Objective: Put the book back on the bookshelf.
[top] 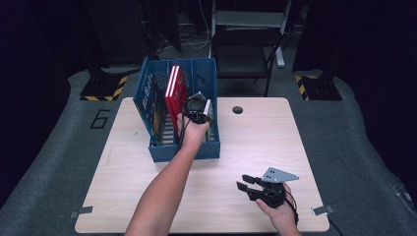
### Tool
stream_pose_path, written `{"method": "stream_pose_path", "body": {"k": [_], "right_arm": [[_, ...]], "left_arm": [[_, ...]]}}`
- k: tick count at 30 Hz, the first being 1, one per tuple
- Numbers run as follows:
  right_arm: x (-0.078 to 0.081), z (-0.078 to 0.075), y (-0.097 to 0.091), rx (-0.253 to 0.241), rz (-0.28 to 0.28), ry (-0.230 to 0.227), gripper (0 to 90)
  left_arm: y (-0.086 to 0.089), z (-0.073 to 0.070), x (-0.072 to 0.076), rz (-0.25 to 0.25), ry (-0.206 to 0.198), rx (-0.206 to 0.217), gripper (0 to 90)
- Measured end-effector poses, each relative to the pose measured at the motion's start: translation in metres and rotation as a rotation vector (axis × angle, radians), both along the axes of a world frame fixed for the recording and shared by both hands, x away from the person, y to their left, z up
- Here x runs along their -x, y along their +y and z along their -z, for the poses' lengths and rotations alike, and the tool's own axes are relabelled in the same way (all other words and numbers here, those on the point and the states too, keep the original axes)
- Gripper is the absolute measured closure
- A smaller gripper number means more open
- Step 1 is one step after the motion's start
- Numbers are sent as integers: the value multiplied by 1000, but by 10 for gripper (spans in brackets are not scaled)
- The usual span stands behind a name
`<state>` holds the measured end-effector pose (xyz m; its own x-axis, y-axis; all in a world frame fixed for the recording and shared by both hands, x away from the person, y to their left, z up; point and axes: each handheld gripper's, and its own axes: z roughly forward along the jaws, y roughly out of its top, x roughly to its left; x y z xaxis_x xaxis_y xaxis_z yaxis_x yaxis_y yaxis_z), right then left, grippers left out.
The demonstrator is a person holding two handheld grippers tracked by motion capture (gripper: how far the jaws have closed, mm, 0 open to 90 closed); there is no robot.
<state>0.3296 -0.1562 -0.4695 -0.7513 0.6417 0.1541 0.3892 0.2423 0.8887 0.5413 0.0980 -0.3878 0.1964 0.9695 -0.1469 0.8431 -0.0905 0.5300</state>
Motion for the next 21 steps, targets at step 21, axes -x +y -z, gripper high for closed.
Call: {"method": "stream_pose_path", "body": {"k": [21], "right_arm": [[0, 0, -1, -4, -10, 3, 611]], "left_arm": [[-7, -8, -26, -71, -29, 41, 763]]}}
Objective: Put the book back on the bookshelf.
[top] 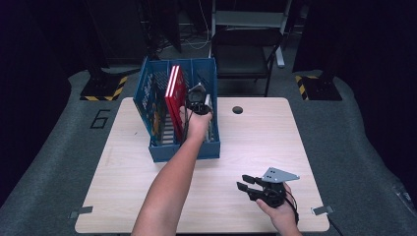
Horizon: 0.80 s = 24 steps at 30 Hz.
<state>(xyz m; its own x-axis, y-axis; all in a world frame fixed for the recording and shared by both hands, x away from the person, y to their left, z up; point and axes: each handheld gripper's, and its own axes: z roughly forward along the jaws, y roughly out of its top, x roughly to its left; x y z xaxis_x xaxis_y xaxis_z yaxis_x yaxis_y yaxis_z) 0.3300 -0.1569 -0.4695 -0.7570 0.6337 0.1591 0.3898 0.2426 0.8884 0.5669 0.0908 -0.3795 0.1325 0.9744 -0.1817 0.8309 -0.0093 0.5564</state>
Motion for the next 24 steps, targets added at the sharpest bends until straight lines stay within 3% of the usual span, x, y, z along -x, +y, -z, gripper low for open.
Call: {"method": "stream_pose_path", "body": {"k": [4, 7, 16, 20, 24], "right_arm": [[0, 0, 1, 3, -4, 1, 611], [1, 0, 2, 3, -3, -1, 611], [1, 0, 2, 2, -3, 1, 612], [0, 0, 2, 3, -4, 2, 611], [1, 0, 3, -1, -10, 10, 610]], "left_arm": [[-2, 1, -1, -2, -4, 10, 759], [-6, 4, -1, -3, -6, 54, 749], [-12, 9, -1, 90, -4, 76, 708], [-13, 9, 1, 120, -22, 119, 693], [-13, 5, 4, 166, -22, 161, 609]]}}
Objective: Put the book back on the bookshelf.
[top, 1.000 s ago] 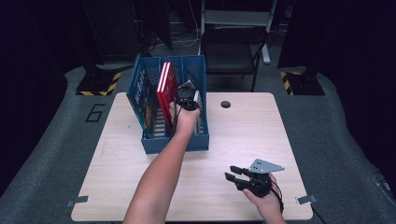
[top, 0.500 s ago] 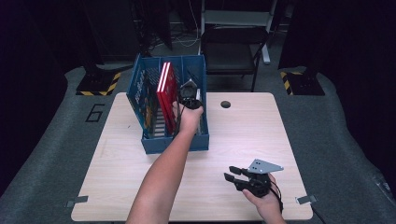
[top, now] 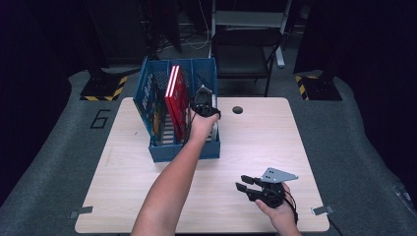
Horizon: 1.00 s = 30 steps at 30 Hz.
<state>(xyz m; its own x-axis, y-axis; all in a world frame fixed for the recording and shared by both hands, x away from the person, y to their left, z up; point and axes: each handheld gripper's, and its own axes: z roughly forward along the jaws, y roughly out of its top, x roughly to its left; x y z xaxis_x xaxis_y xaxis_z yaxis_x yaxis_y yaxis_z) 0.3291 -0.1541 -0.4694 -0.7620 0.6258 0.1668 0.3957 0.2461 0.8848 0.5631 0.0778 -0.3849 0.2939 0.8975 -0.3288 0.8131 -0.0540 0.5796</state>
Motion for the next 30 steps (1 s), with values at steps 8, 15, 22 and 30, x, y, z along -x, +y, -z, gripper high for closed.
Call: {"method": "stream_pose_path", "body": {"k": [8, 15, 22, 30], "right_arm": [[0, 0, 1, 3, -2, 0, 609], [-1, 1, 2, 4, -8, -2, 608], [-1, 2, 2, 5, -7, 5, 606], [-4, 4, 2, 0, -13, 14, 600]], "left_arm": [[1, -3, 3, 37, -2, -11, 577], [1, -1, 7, 44, 14, -21, 555], [4, -3, 10, 44, 14, -18, 531], [12, -8, 14, 55, 2, -16, 509]]}}
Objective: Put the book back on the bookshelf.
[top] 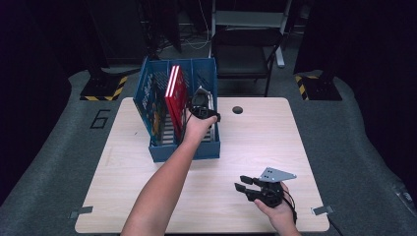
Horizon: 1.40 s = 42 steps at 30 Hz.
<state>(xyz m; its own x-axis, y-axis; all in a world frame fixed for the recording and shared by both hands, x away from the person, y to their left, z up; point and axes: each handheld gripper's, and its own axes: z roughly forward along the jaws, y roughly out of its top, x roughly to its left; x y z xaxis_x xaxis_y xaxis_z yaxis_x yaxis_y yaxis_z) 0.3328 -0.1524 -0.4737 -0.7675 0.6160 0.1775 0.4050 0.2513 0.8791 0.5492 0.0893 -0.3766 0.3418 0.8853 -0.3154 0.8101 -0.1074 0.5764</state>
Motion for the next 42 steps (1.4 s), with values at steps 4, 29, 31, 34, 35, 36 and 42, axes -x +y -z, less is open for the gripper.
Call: {"method": "stream_pose_path", "body": {"k": [4, 29, 31, 34, 35, 36, 42], "right_arm": [[-1, 1, 0, 2, 2, 4, 600], [-1, -1, 3, 12, 7, -6, 598], [-2, 0, 3, 11, 7, -4, 597], [-2, 0, 3, 13, 7, -1, 597], [-2, 0, 3, 14, 6, -1, 596], [-2, 0, 3, 14, 8, -1, 596], [-2, 0, 3, 15, 7, 1, 594]], "left_arm": [[2, -3, 1, -5, -2, 12, 509], [8, -25, 25, 59, -40, -3, 505], [9, -28, 28, 75, -47, -5, 505], [11, -31, 33, 91, -55, -6, 505], [12, -32, 34, 98, -59, -4, 505], [12, -32, 37, 97, -56, 1, 505], [20, -36, 46, 128, -72, -5, 504]]}}
